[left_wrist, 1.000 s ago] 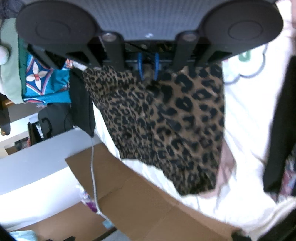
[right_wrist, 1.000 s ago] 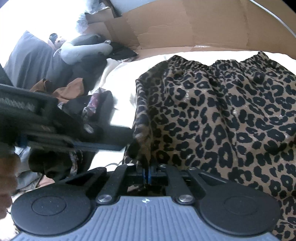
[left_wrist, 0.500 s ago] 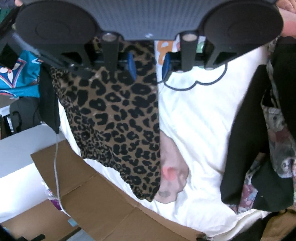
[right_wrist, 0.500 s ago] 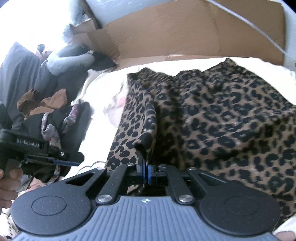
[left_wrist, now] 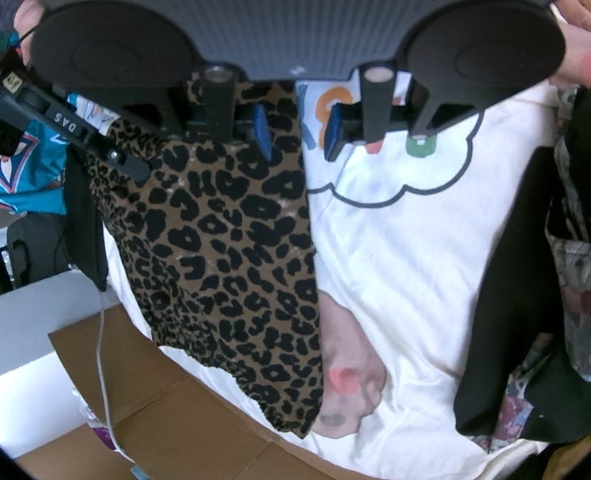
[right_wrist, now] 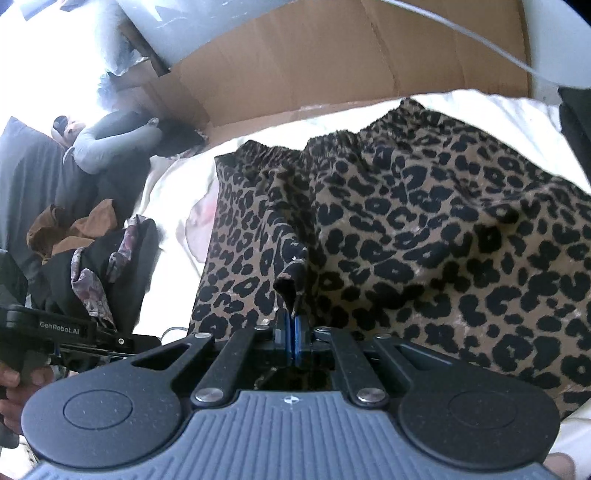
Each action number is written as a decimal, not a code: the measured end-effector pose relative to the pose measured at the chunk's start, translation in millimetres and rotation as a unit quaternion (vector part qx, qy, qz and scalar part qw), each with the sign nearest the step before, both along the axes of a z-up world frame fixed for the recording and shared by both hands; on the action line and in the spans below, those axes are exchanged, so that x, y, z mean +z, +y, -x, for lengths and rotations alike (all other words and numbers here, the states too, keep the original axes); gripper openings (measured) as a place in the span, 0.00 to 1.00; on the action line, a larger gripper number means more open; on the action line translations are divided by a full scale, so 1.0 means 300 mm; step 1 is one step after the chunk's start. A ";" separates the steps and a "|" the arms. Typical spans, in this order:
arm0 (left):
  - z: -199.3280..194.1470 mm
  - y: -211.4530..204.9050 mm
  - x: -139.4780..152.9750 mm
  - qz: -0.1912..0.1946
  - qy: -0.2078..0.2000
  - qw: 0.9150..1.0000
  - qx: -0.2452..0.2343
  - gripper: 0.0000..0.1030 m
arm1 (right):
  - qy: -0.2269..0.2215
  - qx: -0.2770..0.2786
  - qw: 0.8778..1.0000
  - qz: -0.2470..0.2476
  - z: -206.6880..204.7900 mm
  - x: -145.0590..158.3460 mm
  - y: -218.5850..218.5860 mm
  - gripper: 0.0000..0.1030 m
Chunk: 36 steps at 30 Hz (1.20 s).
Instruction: Fold clothes
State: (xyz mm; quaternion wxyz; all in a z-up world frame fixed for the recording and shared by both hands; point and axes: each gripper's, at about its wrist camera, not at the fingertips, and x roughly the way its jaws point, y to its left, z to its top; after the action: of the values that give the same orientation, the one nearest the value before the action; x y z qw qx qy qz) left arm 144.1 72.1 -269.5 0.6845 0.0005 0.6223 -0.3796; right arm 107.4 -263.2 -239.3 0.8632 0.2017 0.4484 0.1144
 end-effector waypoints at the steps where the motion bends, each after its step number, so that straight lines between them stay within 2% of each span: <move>1: -0.002 0.003 -0.004 -0.001 0.000 1.000 -0.001 0.32 | 0.004 -0.001 1.000 -0.004 -0.004 -0.007 0.001 0.02; 6: -0.011 0.006 -0.011 -0.010 -0.007 1.000 -0.007 0.35 | 0.039 -0.011 0.999 -0.028 -0.031 -0.063 0.010 0.06; 10: -0.023 0.029 -0.016 -0.012 -0.005 1.000 -0.007 0.37 | 0.044 -0.020 0.999 -0.021 -0.042 -0.091 0.027 0.33; 15: -0.043 0.079 -0.041 -0.015 0.008 1.000 0.000 0.38 | 0.049 -0.040 0.998 -0.025 -0.057 -0.120 0.031 0.33; 18: -0.042 0.118 -0.072 -0.019 0.021 1.000 -0.008 0.38 | 0.056 -0.053 0.996 -0.038 -0.073 -0.137 0.019 0.29; 20: -0.035 0.131 -0.087 -0.022 0.027 0.999 -0.020 0.38 | 0.062 -0.060 0.995 -0.051 -0.083 -0.148 0.008 0.04; 21: -0.031 0.135 -0.091 -0.023 0.028 0.999 -0.024 0.38 | 0.063 -0.059 0.995 -0.058 -0.087 -0.150 0.003 0.00; 22: -0.031 0.139 -0.094 -0.023 0.029 0.999 -0.026 0.38 | 0.060 -0.058 0.995 -0.060 -0.086 -0.143 -0.001 0.00; 23: -0.033 0.142 -0.096 0.000 0.070 0.995 -0.069 0.38 | 0.057 -0.057 0.995 -0.062 -0.086 -0.136 -0.006 0.00; 27: -0.050 0.158 -0.105 0.004 0.071 0.995 -0.067 0.38 | 0.027 -0.048 0.998 -0.028 -0.071 -0.068 -0.014 0.00; 36: -0.003 0.125 -0.114 0.003 0.068 0.994 -0.091 0.38 | -0.003 -0.066 0.997 -0.029 -0.026 0.034 -0.137 0.00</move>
State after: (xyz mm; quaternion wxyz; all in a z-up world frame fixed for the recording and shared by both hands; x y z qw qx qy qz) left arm 145.1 109.5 -303.7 0.6032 0.0293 0.6637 -0.4414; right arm 115.3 -304.2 -229.0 0.8640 0.2556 0.4279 0.0709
